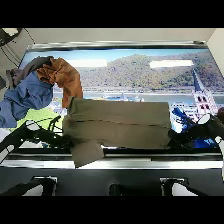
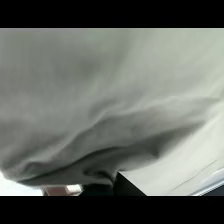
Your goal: Fold the shirts.
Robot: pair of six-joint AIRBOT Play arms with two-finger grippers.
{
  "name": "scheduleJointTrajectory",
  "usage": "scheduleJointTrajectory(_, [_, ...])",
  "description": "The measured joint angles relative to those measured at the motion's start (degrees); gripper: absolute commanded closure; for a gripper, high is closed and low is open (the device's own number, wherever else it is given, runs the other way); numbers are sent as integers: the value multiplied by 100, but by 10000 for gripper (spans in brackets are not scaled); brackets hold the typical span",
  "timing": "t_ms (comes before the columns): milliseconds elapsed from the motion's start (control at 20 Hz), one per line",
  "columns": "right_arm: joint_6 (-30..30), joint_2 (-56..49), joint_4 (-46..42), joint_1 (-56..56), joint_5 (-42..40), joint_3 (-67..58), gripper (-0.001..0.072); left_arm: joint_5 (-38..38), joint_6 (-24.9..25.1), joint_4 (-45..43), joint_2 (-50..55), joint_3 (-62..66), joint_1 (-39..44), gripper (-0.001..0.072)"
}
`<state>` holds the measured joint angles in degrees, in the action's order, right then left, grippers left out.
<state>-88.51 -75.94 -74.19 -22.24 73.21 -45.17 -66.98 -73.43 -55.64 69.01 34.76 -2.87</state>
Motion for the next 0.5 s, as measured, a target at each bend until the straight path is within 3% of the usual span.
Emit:
scheduleJointTrajectory(250, [334,258,7,74,-243,-863,671,-140,44,-26,-278,1287,-175,682])
scheduleJointTrajectory(500, [166,-227,-61,719,-1021,-2114,670,-234,-79,-37,748,3123,-205,681])
